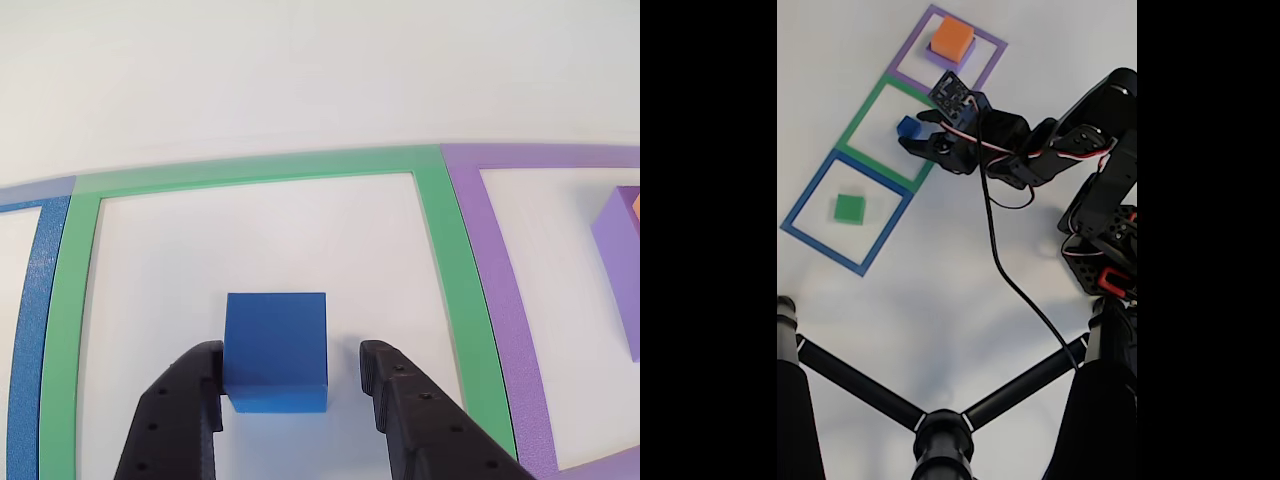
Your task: Tower of hanoi
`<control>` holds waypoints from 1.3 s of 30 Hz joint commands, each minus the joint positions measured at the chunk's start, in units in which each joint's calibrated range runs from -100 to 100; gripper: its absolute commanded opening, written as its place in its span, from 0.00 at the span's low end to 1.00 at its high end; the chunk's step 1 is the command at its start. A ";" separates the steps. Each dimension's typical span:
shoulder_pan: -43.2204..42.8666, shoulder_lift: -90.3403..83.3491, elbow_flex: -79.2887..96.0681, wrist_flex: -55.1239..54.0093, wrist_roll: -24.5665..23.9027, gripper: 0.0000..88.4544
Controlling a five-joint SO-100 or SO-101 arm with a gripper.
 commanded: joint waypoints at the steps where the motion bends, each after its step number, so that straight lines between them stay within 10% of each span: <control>1: -1.11 -0.10 -2.25 -1.57 0.00 0.10; 20: -1.34 -9.32 -1.97 7.09 0.00 0.02; 39: -10.42 -37.68 -41.77 90.95 0.00 0.01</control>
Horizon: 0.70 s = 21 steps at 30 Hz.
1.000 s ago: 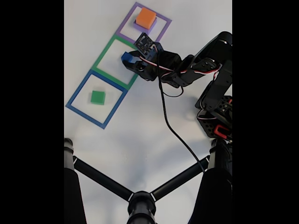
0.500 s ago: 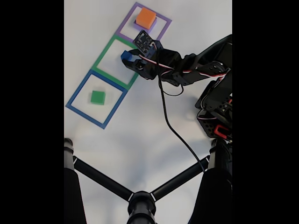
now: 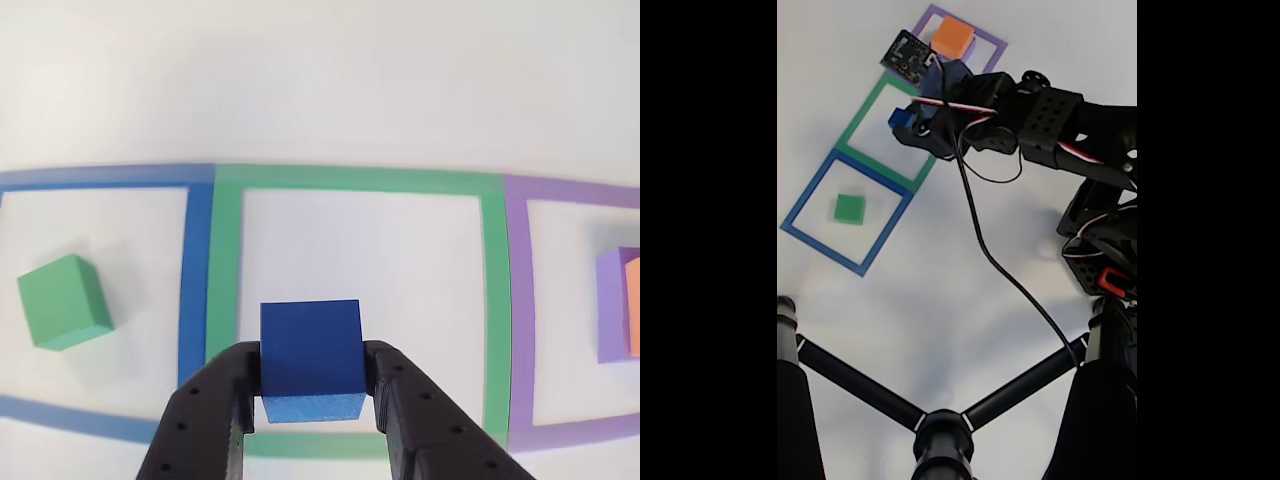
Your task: Tower of hanoi
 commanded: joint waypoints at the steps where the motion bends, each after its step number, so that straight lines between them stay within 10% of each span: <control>1: -3.91 -3.17 -19.53 22.74 0.00 0.01; 12: -9.55 -2.85 -45.97 52.61 -5.15 0.01; 21: -11.46 -6.46 -31.53 42.65 -2.21 0.01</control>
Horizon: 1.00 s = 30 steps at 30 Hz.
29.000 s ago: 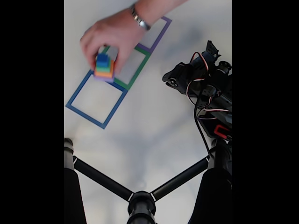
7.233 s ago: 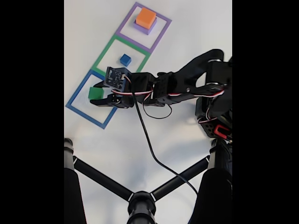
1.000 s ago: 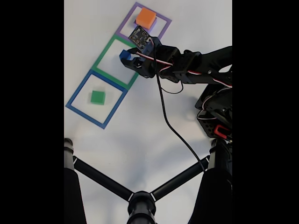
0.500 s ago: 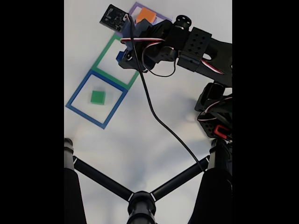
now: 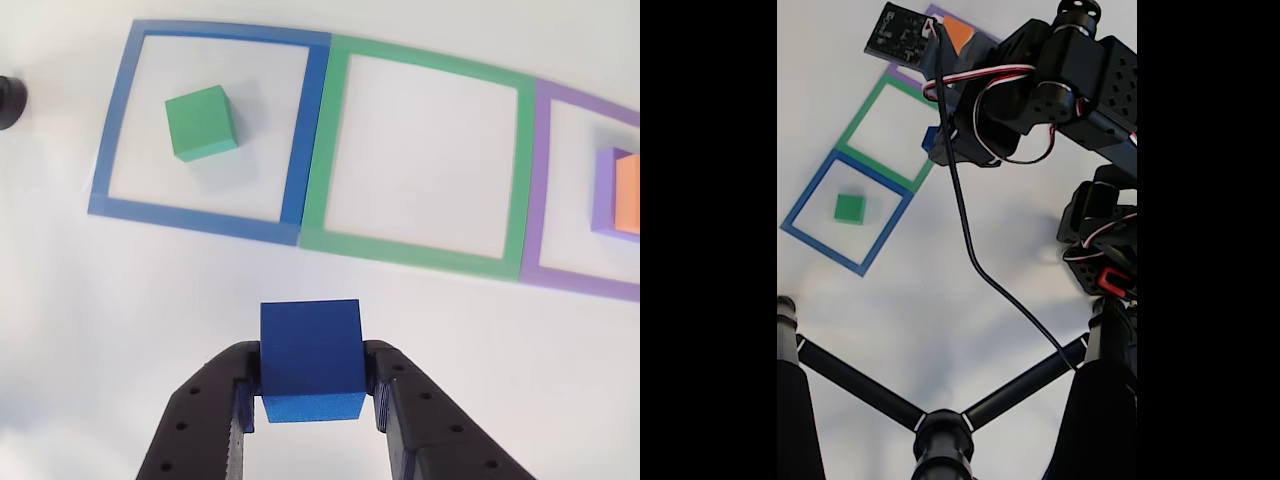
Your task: Tower of hanoi
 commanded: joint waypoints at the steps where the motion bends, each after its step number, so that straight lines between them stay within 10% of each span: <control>1: -1.60 -3.91 8.63 -10.84 2.65 0.01; 30: -8.62 10.27 57.98 -97.21 4.31 0.01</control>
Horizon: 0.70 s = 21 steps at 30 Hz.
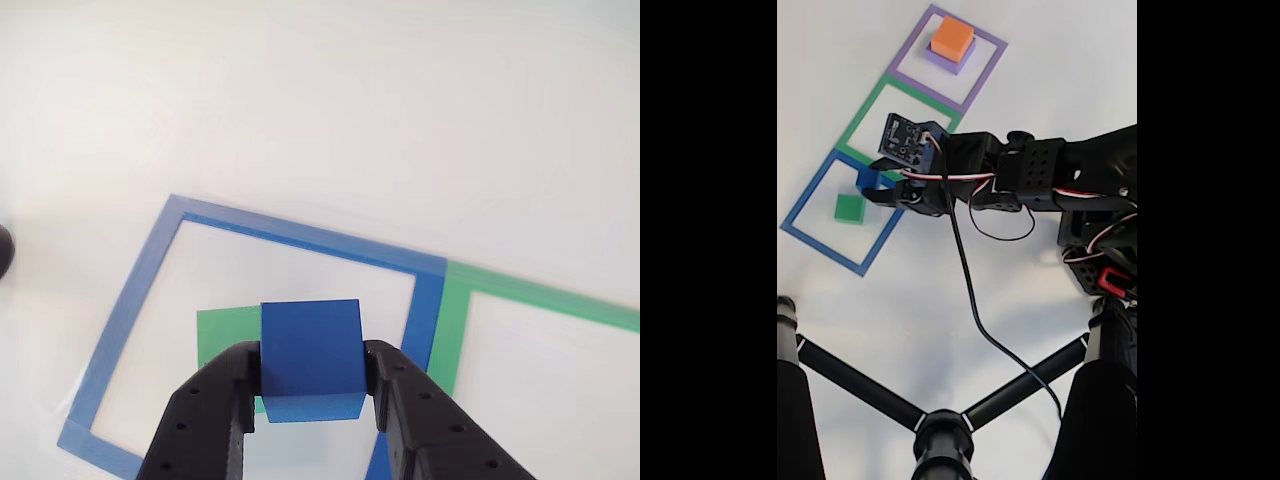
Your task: Tower of hanoi
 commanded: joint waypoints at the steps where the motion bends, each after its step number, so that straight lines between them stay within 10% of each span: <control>1: -1.77 3.83 -0.36 -8.76 0.59 0.01; 21: -3.37 18.65 -5.26 -20.33 0.59 0.02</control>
